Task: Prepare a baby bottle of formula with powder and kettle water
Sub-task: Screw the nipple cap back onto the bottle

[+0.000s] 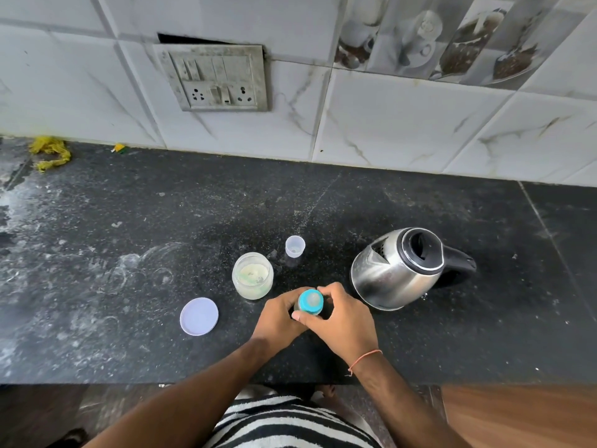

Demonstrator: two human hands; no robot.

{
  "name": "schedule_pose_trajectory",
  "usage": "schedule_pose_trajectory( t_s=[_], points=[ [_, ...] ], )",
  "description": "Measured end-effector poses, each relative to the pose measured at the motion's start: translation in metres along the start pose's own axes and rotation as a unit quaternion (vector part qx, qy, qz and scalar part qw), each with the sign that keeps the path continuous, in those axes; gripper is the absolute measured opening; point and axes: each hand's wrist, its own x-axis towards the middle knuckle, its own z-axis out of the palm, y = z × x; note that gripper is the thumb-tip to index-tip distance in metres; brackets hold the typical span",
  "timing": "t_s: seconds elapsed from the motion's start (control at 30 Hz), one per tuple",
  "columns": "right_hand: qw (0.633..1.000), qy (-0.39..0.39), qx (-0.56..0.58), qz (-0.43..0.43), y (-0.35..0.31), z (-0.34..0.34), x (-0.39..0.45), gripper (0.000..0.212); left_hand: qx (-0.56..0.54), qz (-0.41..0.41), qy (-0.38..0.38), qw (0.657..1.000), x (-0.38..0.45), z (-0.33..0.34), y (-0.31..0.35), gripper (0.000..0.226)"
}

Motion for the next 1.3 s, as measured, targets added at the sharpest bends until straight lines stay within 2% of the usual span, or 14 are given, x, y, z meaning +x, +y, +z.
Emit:
schedule_pose_trajectory(
  t_s=[0.1,0.17,0.23,0.33,0.5,0.8,0.9,1.0,1.07,1.3],
  points=[
    [0.996,-0.055,0.045,-0.048,0.002,-0.009,0.001,0.091,-0.007,0.001,0.0,1.0,0.0,0.001,0.0,0.055],
    [0.99,-0.07,0.026,-0.12,0.008,-0.014,0.004,0.081,-0.012,-0.005,0.005,1.0,0.0,0.002,0.0,0.055],
    [0.987,-0.06,0.0,-0.151,0.01,-0.017,0.006,0.066,-0.005,-0.006,0.011,1.0,-0.001,0.003,0.0,0.056],
    [0.989,-0.041,-0.007,-0.143,0.009,-0.018,0.007,0.055,0.017,0.005,-0.007,1.0,-0.001,-0.001,0.0,0.064],
    [0.991,-0.041,-0.015,-0.127,0.006,-0.019,0.01,0.053,0.083,0.03,-0.045,0.995,0.001,-0.015,-0.004,0.069],
    [0.994,-0.044,-0.008,-0.101,0.004,-0.017,0.008,0.055,0.159,0.02,0.024,0.987,0.01,0.002,0.009,0.061],
    [0.993,-0.061,-0.005,-0.105,0.003,-0.019,0.009,0.062,0.123,0.038,-0.016,0.992,0.013,-0.002,0.006,0.068],
    [0.991,-0.074,-0.008,-0.113,0.005,-0.022,0.011,0.056,0.102,0.059,-0.076,0.99,0.014,-0.015,0.001,0.06],
    [0.991,-0.074,-0.007,-0.111,0.004,-0.021,0.011,0.054,0.102,0.05,-0.09,0.989,0.013,-0.019,-0.001,0.052],
    [0.995,-0.014,0.004,-0.095,0.004,-0.013,0.005,0.053,0.113,0.006,-0.015,0.993,0.013,-0.009,0.006,0.052]
  ],
)
